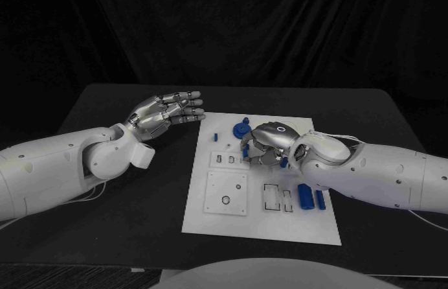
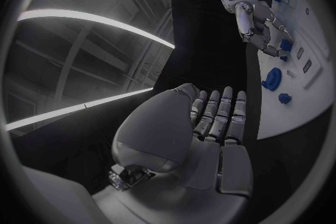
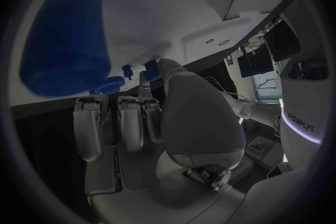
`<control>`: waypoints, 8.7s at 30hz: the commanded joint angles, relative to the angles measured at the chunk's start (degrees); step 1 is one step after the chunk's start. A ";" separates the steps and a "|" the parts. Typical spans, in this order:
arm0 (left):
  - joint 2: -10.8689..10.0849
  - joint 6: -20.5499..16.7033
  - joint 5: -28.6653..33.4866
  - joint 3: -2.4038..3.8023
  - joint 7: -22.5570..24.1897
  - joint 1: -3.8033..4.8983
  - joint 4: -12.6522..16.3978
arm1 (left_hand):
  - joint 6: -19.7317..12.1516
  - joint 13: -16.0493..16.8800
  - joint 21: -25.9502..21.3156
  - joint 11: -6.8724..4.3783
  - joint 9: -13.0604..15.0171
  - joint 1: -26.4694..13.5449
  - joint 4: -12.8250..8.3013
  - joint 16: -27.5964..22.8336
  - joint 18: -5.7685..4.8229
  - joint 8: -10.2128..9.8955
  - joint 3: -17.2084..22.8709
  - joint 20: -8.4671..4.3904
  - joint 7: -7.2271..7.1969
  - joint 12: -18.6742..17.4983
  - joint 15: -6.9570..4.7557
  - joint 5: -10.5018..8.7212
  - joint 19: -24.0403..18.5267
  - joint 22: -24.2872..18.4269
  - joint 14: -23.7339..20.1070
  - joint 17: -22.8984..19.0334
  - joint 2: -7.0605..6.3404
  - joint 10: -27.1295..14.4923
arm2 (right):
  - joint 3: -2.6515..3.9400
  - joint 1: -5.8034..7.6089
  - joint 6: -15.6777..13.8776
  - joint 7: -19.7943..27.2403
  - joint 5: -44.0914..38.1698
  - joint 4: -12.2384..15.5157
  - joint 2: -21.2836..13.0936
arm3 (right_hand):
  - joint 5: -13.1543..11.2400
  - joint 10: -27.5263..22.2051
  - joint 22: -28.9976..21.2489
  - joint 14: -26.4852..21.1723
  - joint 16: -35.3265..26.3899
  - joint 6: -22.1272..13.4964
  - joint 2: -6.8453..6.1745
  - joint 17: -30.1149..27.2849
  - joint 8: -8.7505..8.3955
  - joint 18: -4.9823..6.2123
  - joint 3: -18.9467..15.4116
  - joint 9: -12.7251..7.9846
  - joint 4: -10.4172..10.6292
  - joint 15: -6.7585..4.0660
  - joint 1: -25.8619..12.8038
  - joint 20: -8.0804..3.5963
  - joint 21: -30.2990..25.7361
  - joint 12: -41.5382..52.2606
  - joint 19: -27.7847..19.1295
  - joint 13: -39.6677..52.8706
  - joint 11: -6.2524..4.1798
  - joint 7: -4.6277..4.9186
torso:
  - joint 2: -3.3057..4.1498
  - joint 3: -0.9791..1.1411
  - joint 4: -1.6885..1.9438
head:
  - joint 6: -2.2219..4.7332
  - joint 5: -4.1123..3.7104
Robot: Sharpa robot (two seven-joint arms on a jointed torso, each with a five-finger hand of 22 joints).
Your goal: Assemble the parts on the task board
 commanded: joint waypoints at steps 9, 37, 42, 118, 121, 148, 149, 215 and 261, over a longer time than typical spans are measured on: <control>0.16 0.86 0.21 0.04 0.20 -0.13 -0.13 | 0.29 0.05 -0.35 -0.08 0.06 -0.07 -0.10 0.15 -0.14 0.14 0.44 0.06 2.36 0.21 -0.02 -0.16 -0.53 -0.11 -0.62 -0.07 -0.54 -0.49 | -0.03 -0.28 0.99 0.11 -0.53 -0.06 0.01 | -0.31 5.97 15.08 5.91 0.15 0.20 -0.13 15.10 -0.49 -0.92 -0.23 -0.23 -0.33 0.46 -0.75 0.54 0.16 0.15 5.87 15.09 0.55 0.12 | 0.03 0.06 0.04 | -0.20 -0.17; 0.20 0.95 0.20 0.04 -0.11 -0.21 -0.30 | 0.25 0.04 -0.38 -0.10 0.05 -0.10 -0.10 0.15 -0.11 0.13 0.50 0.06 2.37 0.20 -0.05 -0.20 -0.58 -0.13 -0.66 -0.07 -0.55 -0.53 | -0.03 -0.30 0.97 1.17 -0.53 -0.42 0.07 | -12.12 5.97 15.08 5.91 0.15 -2.13 -1.21 15.10 -5.48 -0.92 -2.24 -3.50 0.99 0.41 -2.55 0.69 0.16 0.15 5.87 15.09 0.42 0.57 | 0.00 0.02 0.00 | -0.53 -0.20; 0.22 0.97 0.20 0.04 -0.21 -0.22 -0.41 | 0.25 0.04 -0.38 -0.10 0.05 -0.10 -0.10 0.15 -0.11 0.13 0.50 0.06 2.37 0.20 -0.05 -0.20 -0.58 -0.13 -0.66 -0.07 -0.55 -0.53 | -0.03 -0.30 0.10 1.58 -0.53 -0.36 -0.05 | -12.34 5.97 15.08 5.91 0.15 -5.51 -1.43 15.10 -8.24 -0.92 -2.51 -5.31 1.37 0.31 -2.02 0.60 0.16 0.15 5.87 15.09 0.27 0.45 | 0.02 0.02 -0.02 | -0.56 -0.14; 25.68 18.78 -57.00 0.15 -54.04 16.23 -11.09 | 31.18 86.20 77.71 -11.84 3.80 -21.28 2.20 59.84 -6.61 8.99 -20.30 -10.61 -3.96 59.88 -14.80 -27.42 69.38 85.93 67.38 86.13 -0.54 70.85 | -0.04 11.50 -2.73 12.35 27.77 7.12 -16.61 | -20.43 5.97 15.08 5.91 0.15 1.96 8.38 15.10 0.63 -0.92 -8.85 -6.03 2.00 0.76 -14.10 0.93 0.16 0.15 5.87 15.09 0.80 0.01 | -1.23 2.96 -3.54 | 0.29 3.98; 27.57 18.79 -55.50 0.15 -55.91 16.05 -13.09 | 32.01 86.20 77.71 -12.15 4.04 -21.50 2.18 59.84 -6.61 8.81 -20.03 -10.93 -4.25 59.88 -15.12 -27.23 69.38 85.93 67.38 86.13 -0.65 70.85 | -0.04 11.48 -2.45 12.05 27.77 7.10 -16.48 | -20.39 5.97 15.08 5.91 0.15 1.90 8.39 15.10 0.62 -0.92 -8.89 -6.04 1.99 0.76 -14.11 0.94 0.16 0.15 5.87 15.09 0.81 0.02 | -1.18 3.06 -3.59 | 0.02 3.64; 34.01 18.37 -53.93 0.15 -63.28 12.75 -18.53 | 33.79 86.20 77.71 -12.84 5.04 -24.00 1.76 59.84 -6.61 6.09 -19.63 -11.96 -4.70 59.88 -16.03 -31.81 69.38 85.93 67.38 86.13 -1.28 70.85 | -0.04 11.32 -0.20 10.24 27.77 6.25 -15.10 | -19.76 5.97 15.08 5.91 0.15 1.39 8.91 15.10 0.73 -0.92 -9.29 -6.03 1.98 0.87 -14.41 1.06 0.16 0.15 5.87 15.09 0.92 0.13 | -1.24 2.75 -3.86 | -1.92 3.45; 34.12 18.37 -53.92 0.15 -63.43 12.59 -18.73 | 33.77 86.20 77.71 -12.84 5.05 -23.93 1.67 59.84 -6.61 6.00 -19.56 -11.97 -4.69 59.88 -16.03 -31.74 69.38 85.93 67.38 86.13 -1.29 70.85 | -0.04 11.31 -0.11 10.19 27.77 6.24 -15.06 | -19.76 5.97 15.08 5.91 0.15 1.39 8.91 15.10 0.73 -0.92 -9.29 -6.03 1.98 0.87 -14.41 1.06 0.16 0.15 5.87 15.09 0.92 0.13 | -1.23 2.74 -3.90 | -1.87 3.52; 37.09 17.11 -53.92 0.16 -60.41 8.31 -22.95 | 35.25 86.20 77.71 -13.38 6.66 -21.47 -1.62 59.84 -6.61 4.38 -16.41 -12.45 -5.26 59.88 -16.54 -28.61 69.38 85.93 67.38 86.13 -1.50 70.85 | -0.04 10.49 2.00 9.72 27.77 4.38 -13.19 | -19.79 5.97 15.08 5.91 0.15 1.43 9.09 15.10 0.97 -0.92 -9.58 -5.97 1.96 0.95 -14.52 1.12 0.16 0.15 5.87 15.09 1.01 0.17 | -1.55 2.63 -3.76 | -2.11 3.04; 33.77 14.10 -53.92 0.16 -62.38 8.49 -19.45 | 36.72 86.20 77.71 -15.27 15.34 -18.01 -10.23 59.84 -6.61 6.28 -6.20 -14.28 -7.18 59.88 -18.36 -22.92 69.38 85.93 67.38 86.13 -4.44 70.85 | -0.04 10.24 2.52 8.85 27.77 4.03 -13.63 | -19.82 5.97 15.08 5.91 0.15 1.80 9.42 15.10 1.45 -0.92 -9.96 -5.83 1.94 1.07 -14.68 1.24 0.16 0.15 5.87 15.09 1.15 0.26 | -1.60 2.61 -3.74 | -2.11 3.68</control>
